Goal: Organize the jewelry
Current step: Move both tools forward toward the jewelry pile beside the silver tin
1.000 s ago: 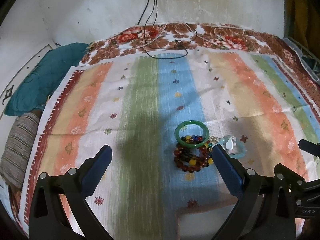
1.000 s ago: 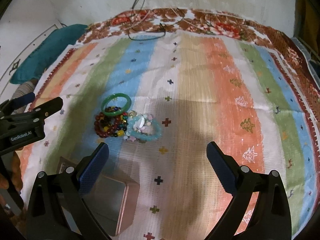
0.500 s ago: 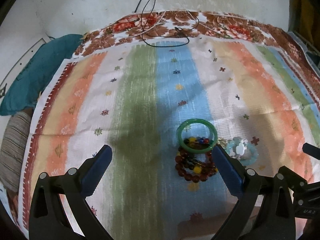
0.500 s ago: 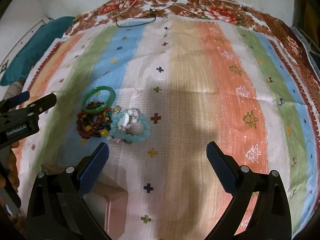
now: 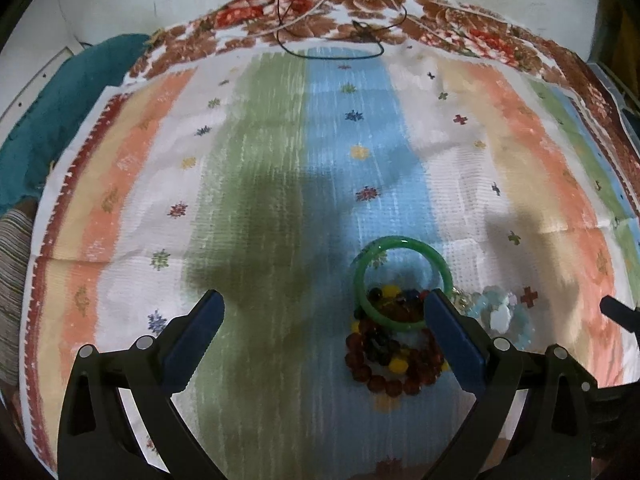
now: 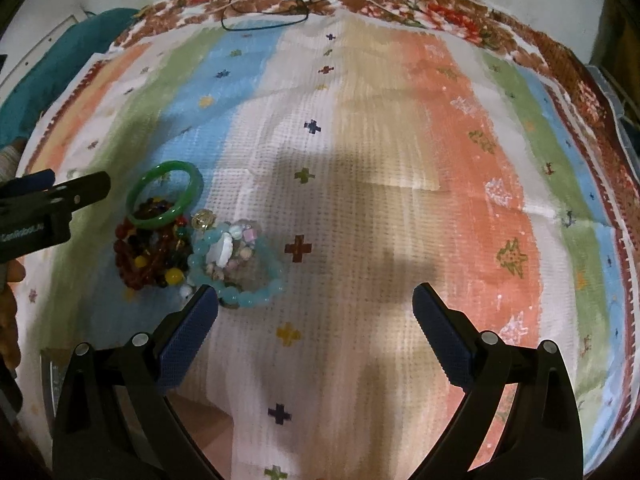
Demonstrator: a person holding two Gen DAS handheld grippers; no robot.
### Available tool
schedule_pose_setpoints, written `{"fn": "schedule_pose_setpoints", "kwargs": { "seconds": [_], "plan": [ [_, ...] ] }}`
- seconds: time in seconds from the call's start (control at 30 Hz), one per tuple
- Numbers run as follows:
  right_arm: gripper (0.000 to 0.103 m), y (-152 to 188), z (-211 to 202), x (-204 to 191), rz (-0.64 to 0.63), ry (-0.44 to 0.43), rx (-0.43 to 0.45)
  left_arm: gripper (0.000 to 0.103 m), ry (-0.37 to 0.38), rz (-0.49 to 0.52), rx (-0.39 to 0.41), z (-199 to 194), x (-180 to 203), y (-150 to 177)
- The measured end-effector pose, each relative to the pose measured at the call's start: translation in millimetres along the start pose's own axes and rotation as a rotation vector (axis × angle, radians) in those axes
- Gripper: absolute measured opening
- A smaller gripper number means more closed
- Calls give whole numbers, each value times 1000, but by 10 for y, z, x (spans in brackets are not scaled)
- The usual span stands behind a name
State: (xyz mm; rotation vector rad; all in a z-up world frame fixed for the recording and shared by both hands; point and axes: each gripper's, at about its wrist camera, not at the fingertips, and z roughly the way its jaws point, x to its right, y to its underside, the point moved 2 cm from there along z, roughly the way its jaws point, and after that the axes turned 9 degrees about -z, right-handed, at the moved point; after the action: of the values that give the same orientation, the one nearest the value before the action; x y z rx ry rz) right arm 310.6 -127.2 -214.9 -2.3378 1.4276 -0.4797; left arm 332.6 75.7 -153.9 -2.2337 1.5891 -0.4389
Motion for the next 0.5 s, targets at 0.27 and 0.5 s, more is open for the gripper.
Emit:
{"fn": "schedule_pose_setpoints", "kwargs": {
  "seconds": [0.27,0.5],
  "plan": [
    [98,-14,224,54,-4,33,-39,97,24,13,-53,335,43,1],
    [87,-32,399,47,3,22,-68,93,27,-11,-73,526,-5,-25]
  ]
}}
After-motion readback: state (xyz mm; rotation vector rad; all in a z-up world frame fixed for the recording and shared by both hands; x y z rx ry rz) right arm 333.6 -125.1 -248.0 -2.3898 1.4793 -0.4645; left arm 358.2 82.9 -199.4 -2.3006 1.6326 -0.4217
